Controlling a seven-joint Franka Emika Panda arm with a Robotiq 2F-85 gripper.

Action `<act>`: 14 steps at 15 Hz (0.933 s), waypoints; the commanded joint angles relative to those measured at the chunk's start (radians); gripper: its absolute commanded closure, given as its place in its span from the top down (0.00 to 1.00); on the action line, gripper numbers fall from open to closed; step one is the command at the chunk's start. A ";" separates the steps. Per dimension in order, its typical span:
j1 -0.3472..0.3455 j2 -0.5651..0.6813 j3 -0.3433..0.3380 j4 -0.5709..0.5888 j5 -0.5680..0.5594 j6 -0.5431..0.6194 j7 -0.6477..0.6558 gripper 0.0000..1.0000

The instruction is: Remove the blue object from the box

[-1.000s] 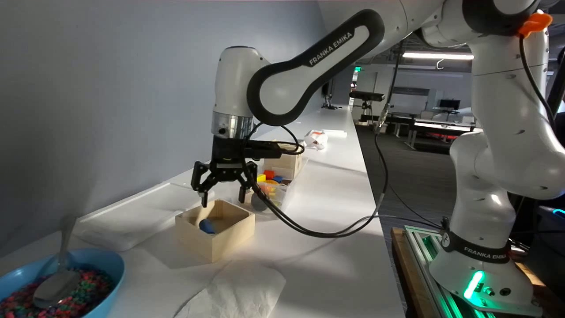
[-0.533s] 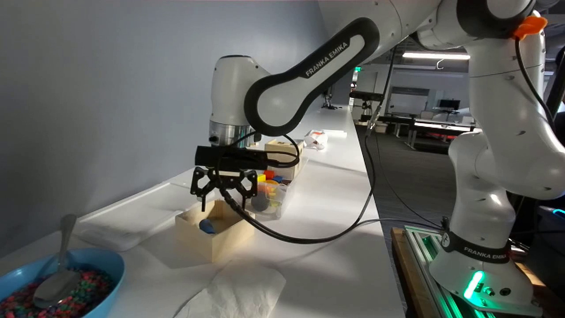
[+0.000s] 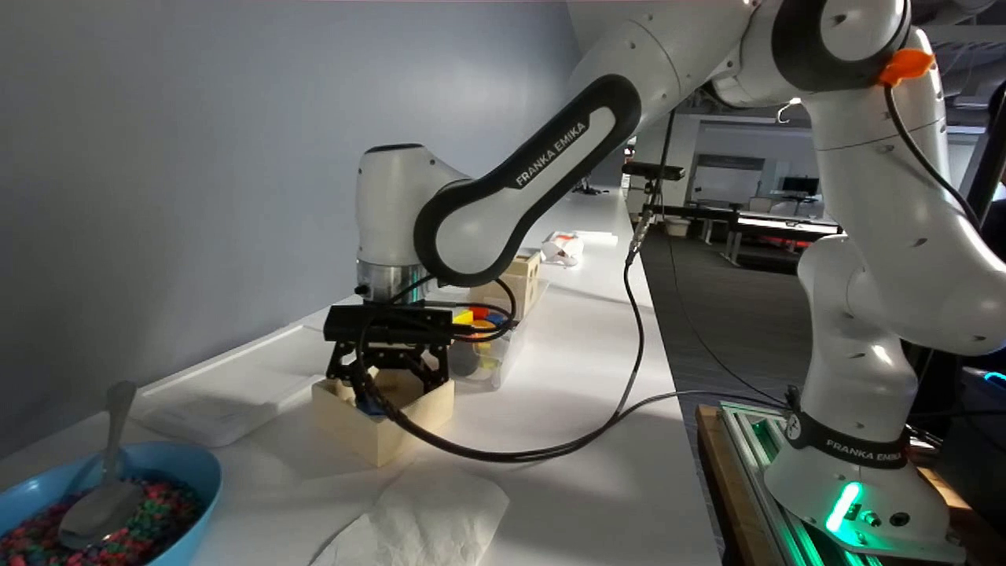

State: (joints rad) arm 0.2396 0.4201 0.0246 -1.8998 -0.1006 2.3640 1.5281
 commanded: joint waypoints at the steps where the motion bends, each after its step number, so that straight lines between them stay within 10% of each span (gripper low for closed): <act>1: 0.023 0.081 -0.019 0.083 -0.033 0.007 0.005 1.00; 8: 0.042 0.093 -0.024 0.136 -0.033 -0.022 0.001 0.37; 14: 0.051 0.036 -0.034 0.097 -0.033 -0.004 0.012 0.08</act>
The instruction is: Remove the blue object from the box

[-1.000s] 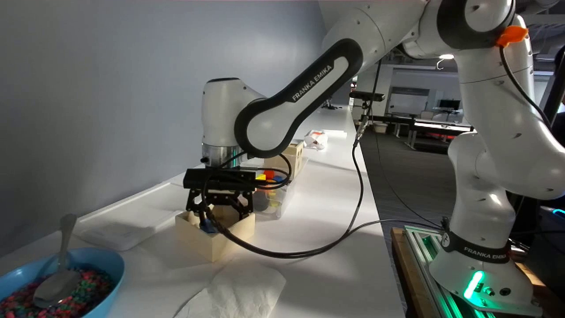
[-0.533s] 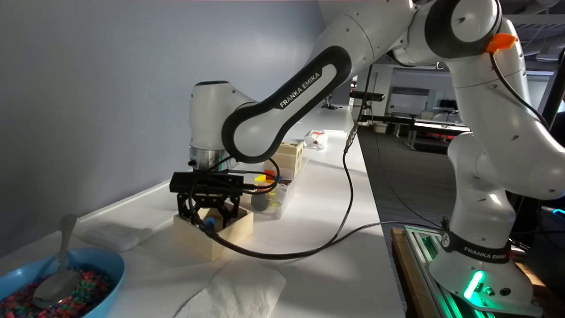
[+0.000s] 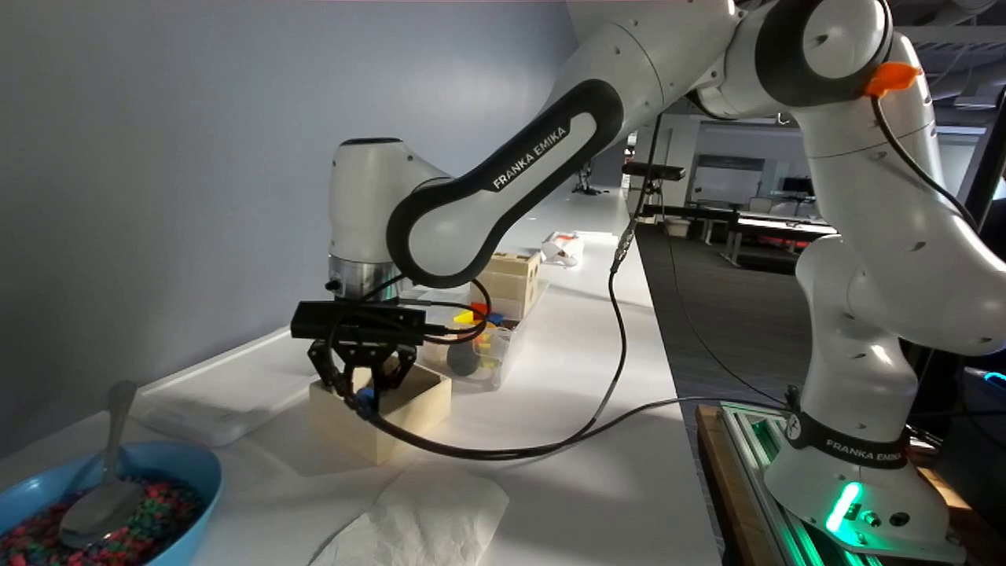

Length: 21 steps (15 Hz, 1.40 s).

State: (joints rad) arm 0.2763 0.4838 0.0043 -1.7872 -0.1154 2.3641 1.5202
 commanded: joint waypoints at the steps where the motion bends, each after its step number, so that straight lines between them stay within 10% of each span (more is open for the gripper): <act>1: 0.017 -0.065 -0.016 -0.040 -0.024 -0.003 0.019 0.08; 8: -0.014 -0.316 0.011 -0.179 -0.047 0.009 -0.050 0.08; 19: -0.203 -0.573 -0.014 -0.413 -0.323 -0.110 0.451 0.08; 20: -0.218 -0.579 -0.010 -0.425 -0.311 -0.129 0.475 0.58; 21: -0.229 -0.574 -0.008 -0.432 -0.307 -0.131 0.491 0.60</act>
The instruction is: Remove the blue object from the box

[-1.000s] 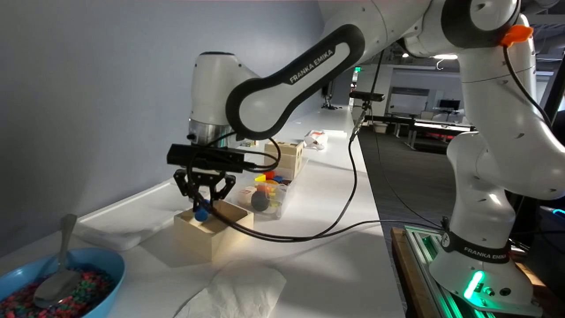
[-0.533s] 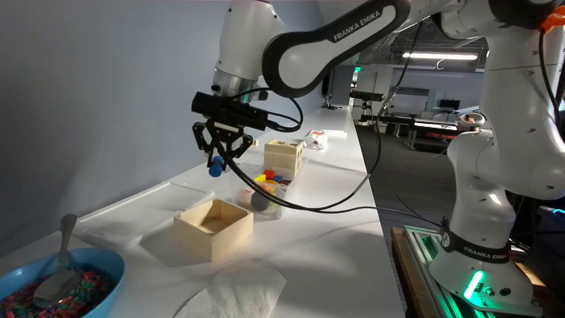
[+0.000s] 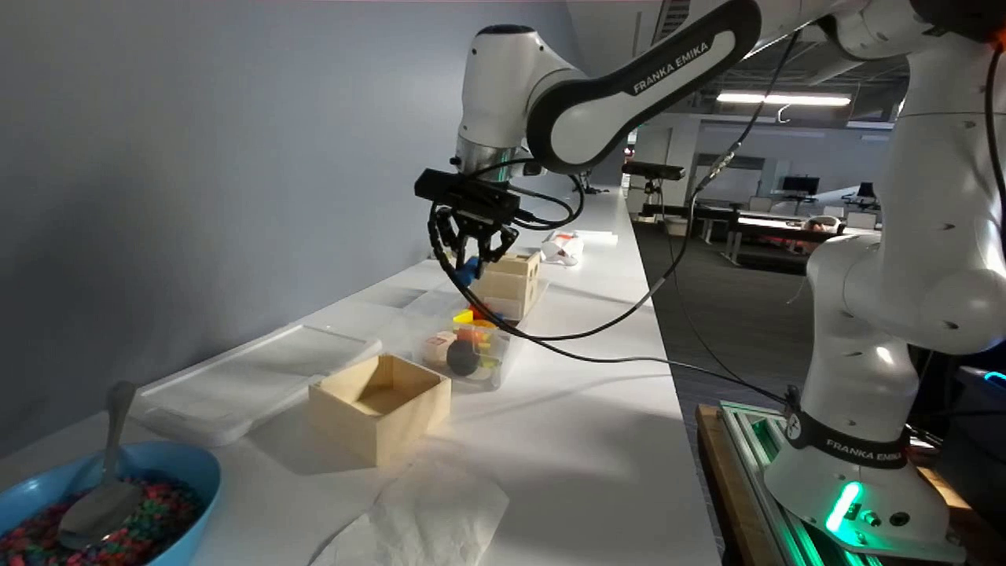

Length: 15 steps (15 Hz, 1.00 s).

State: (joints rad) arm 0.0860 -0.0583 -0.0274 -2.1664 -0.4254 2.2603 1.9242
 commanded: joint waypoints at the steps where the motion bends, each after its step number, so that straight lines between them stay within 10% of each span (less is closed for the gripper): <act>1: -0.046 -0.030 0.028 -0.059 -0.006 -0.027 0.103 0.66; 6: -0.022 -0.023 0.081 -0.042 -0.039 -0.023 0.075 0.99; 15: 0.034 0.137 0.169 0.100 -0.068 0.053 -0.128 1.00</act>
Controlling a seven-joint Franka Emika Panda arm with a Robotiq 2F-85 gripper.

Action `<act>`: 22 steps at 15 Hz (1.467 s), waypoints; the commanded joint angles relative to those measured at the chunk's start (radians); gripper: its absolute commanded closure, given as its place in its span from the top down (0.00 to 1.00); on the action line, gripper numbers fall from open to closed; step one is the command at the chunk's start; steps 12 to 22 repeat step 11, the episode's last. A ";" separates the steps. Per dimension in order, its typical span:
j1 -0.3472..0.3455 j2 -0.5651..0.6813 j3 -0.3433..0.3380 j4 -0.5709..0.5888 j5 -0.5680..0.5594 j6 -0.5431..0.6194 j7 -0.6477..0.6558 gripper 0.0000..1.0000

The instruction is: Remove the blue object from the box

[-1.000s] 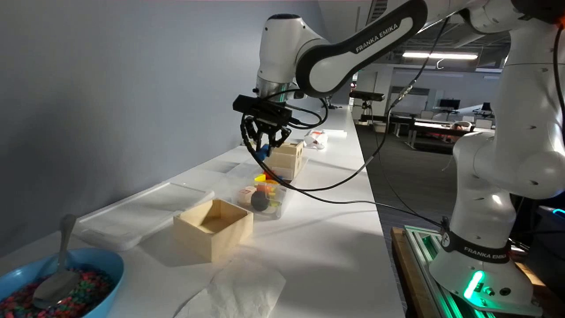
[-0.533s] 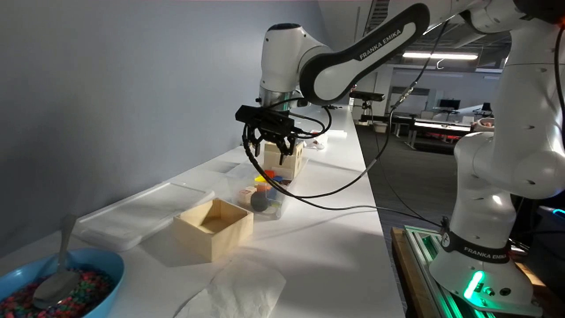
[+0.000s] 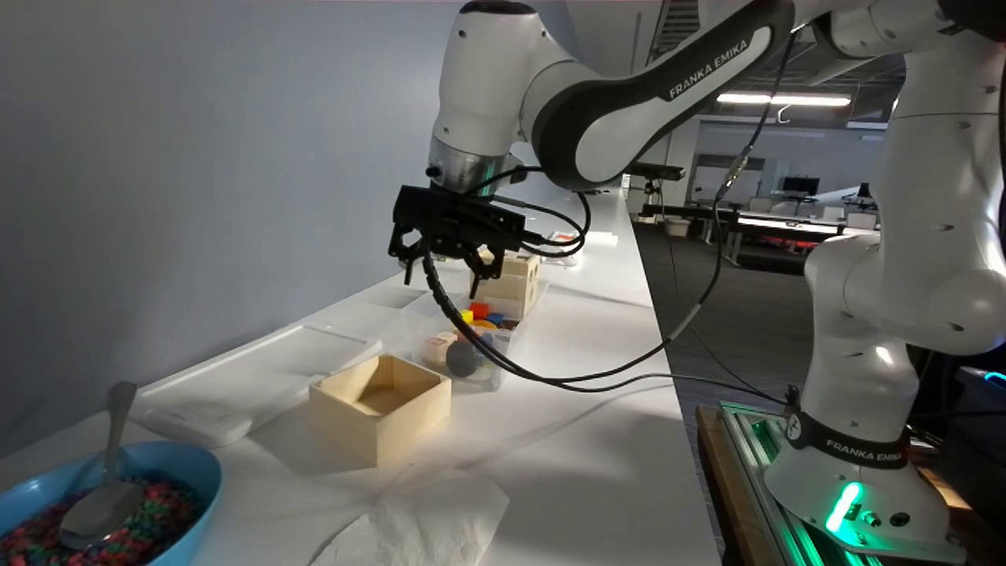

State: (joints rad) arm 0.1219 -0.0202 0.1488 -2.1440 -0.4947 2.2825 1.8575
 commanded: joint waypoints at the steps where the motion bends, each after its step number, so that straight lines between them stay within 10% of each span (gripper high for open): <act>1: -0.003 0.129 -0.014 0.098 0.017 0.042 -0.080 1.00; 9: 0.032 0.315 -0.054 0.289 0.106 -0.005 -0.287 1.00; 22: 0.043 0.291 -0.074 0.241 0.089 0.028 -0.256 1.00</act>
